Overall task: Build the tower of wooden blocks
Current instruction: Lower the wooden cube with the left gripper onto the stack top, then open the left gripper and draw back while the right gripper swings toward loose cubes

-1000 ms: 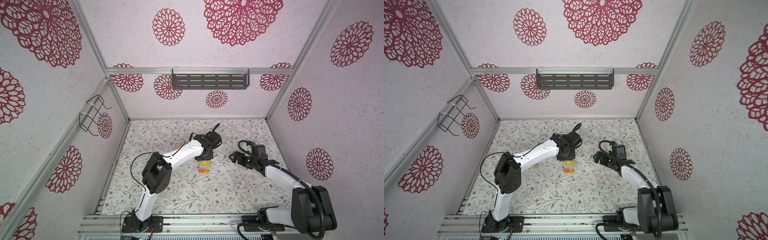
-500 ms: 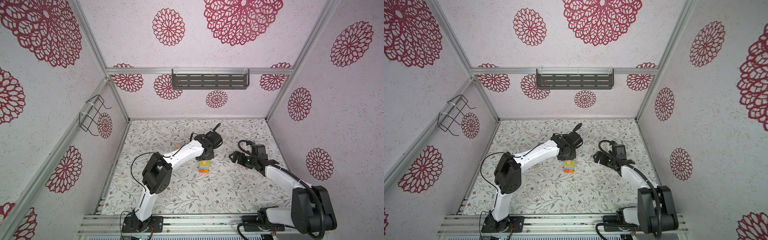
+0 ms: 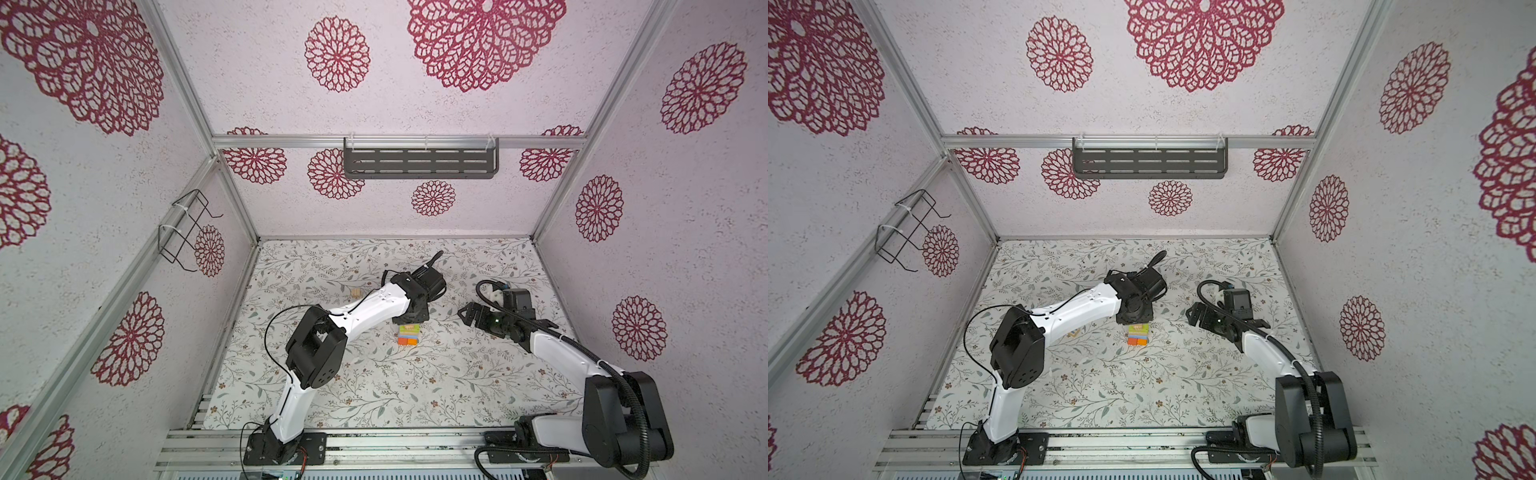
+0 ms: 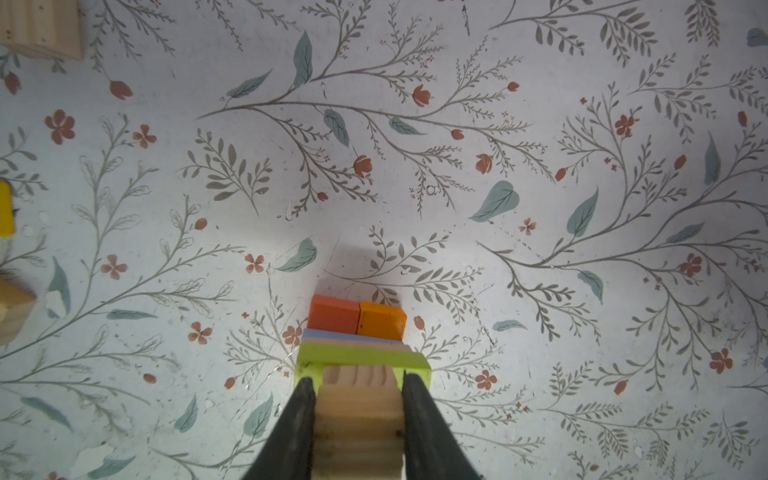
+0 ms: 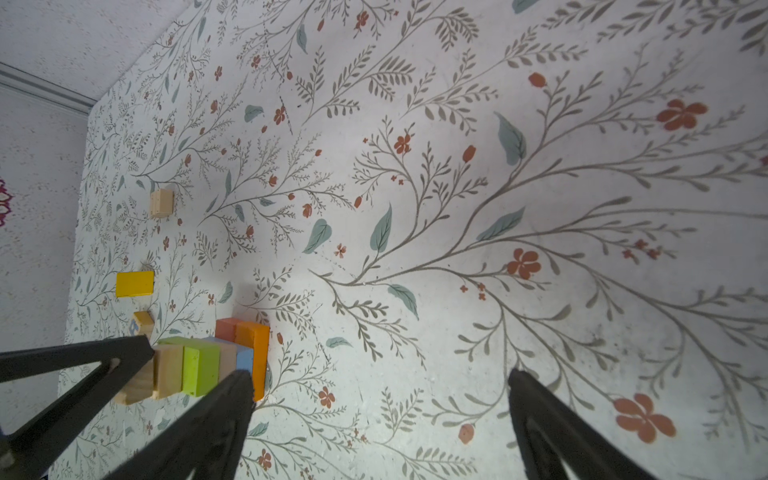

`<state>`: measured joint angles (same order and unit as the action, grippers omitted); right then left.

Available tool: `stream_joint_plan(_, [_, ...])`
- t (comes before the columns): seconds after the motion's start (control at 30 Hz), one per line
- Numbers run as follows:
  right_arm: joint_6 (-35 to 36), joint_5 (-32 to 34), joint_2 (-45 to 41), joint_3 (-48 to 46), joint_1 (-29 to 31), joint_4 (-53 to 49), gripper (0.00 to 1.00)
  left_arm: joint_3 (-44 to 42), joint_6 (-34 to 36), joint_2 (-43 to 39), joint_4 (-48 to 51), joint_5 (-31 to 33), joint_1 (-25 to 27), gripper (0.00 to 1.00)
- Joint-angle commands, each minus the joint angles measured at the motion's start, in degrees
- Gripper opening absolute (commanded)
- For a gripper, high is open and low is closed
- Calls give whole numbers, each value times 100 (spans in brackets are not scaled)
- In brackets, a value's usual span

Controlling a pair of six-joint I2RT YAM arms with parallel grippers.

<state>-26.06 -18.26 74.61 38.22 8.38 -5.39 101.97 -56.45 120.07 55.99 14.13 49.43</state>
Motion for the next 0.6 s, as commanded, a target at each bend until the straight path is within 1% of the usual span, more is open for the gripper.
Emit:
stream_joint_plan(0.0, [14, -73, -69, -24, -24, 82, 98, -27, -139, 71, -70, 138, 32, 30])
stream_joint_plan(0.17, [14, -72, -69, -25, -29, 73, 98, -13, -139, 78, -79, 147, 32, 31])
stream_joint_plan(0.27, [14, -72, -69, -24, -29, 78, 98, 7, -130, 104, -73, 148, 29, 35])
stream_joint_plan(0.33, [14, -68, -68, -17, -24, 80, 98, 45, -112, 116, -59, 139, 29, 42])
stream_joint_plan(0.57, [37, -61, -67, -12, -22, 74, 98, 278, -69, 100, 150, 313, 46, 85])
